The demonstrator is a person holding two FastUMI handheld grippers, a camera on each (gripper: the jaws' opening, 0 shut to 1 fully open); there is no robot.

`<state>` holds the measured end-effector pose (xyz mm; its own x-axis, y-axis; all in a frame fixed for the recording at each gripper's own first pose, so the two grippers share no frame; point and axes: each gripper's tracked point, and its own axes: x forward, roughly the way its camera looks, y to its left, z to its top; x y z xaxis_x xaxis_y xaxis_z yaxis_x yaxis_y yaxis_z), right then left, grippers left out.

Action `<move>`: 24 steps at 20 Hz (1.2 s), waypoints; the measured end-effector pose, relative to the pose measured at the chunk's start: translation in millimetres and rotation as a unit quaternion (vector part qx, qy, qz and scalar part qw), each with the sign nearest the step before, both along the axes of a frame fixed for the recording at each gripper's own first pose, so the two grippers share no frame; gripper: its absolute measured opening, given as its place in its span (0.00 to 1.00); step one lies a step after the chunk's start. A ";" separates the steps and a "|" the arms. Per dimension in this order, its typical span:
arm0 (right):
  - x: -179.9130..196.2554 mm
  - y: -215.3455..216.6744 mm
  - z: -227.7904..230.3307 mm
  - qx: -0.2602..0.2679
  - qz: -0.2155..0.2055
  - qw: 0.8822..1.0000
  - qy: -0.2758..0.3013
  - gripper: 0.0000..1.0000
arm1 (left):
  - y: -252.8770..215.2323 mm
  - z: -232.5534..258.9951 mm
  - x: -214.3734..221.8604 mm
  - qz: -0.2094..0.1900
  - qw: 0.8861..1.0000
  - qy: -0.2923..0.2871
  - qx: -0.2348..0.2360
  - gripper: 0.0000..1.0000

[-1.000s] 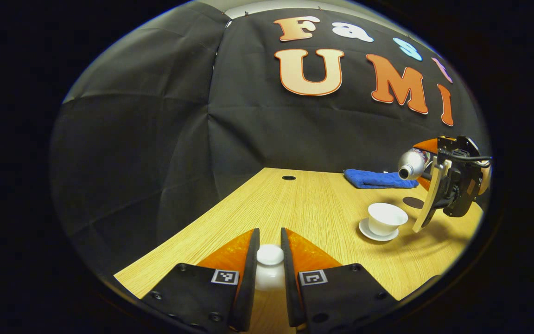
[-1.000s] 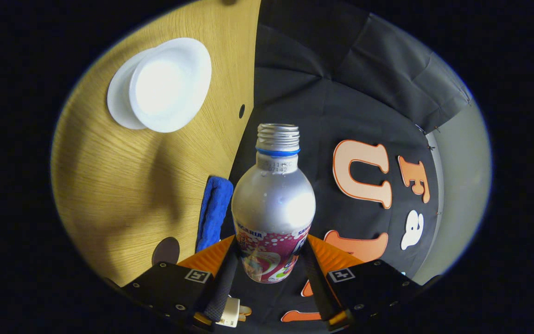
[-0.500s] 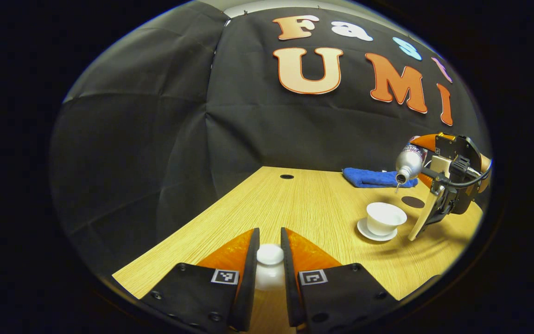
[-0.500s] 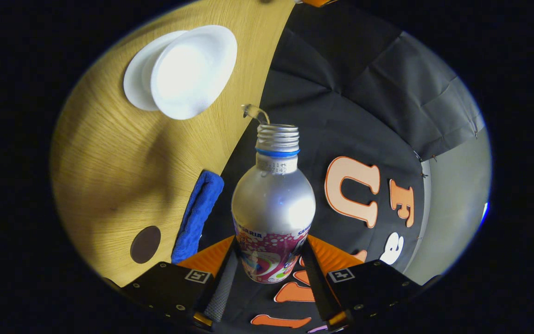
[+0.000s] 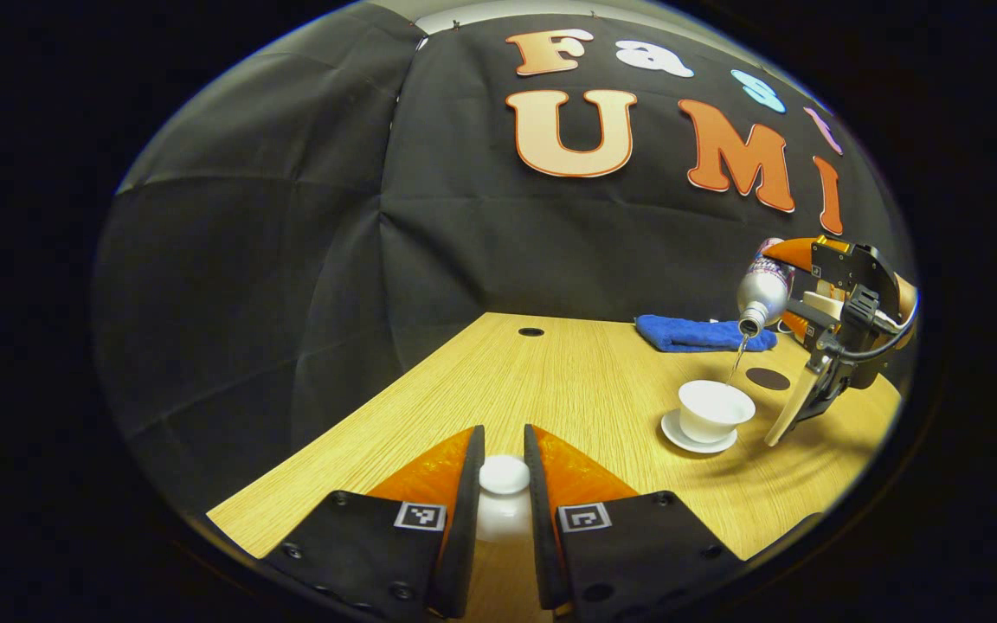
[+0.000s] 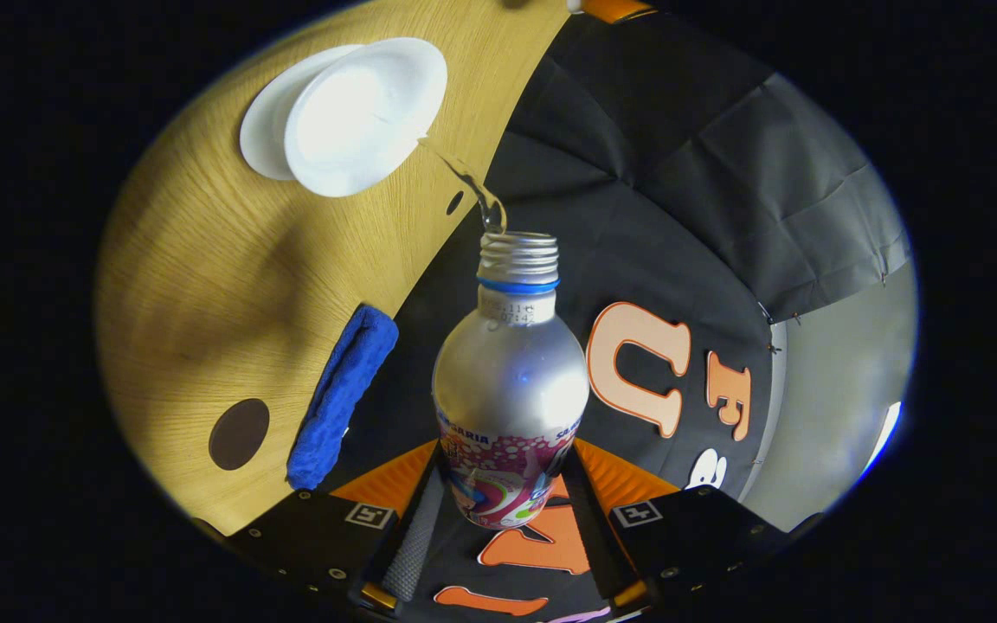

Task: Open the teacup lid with one hand, grasp the water bottle and pour water into the teacup with the other hand; after pouring, place the water bottle on the coaster and then close the teacup lid.

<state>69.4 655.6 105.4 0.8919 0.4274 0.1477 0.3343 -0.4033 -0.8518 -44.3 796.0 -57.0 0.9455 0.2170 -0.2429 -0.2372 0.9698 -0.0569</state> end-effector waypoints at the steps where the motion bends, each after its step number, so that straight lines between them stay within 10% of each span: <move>1: -1.0 1.5 3.2 -0.003 0.004 1.000 -0.004 0.76 | -1.1 0.9 0.4 -0.002 1.000 -0.001 -0.001 0.33; 24: -8.8 23.1 -16.5 -0.064 0.041 0.997 -0.018 0.77 | -11.4 -0.1 5.8 -0.011 1.000 -0.006 -0.007 0.34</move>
<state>60.6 678.7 88.9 0.8483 0.5162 0.1179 0.3997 -0.4781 -0.7821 -38.6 784.6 -57.1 0.9528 0.1932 -0.2343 -0.2155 0.9737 -0.0738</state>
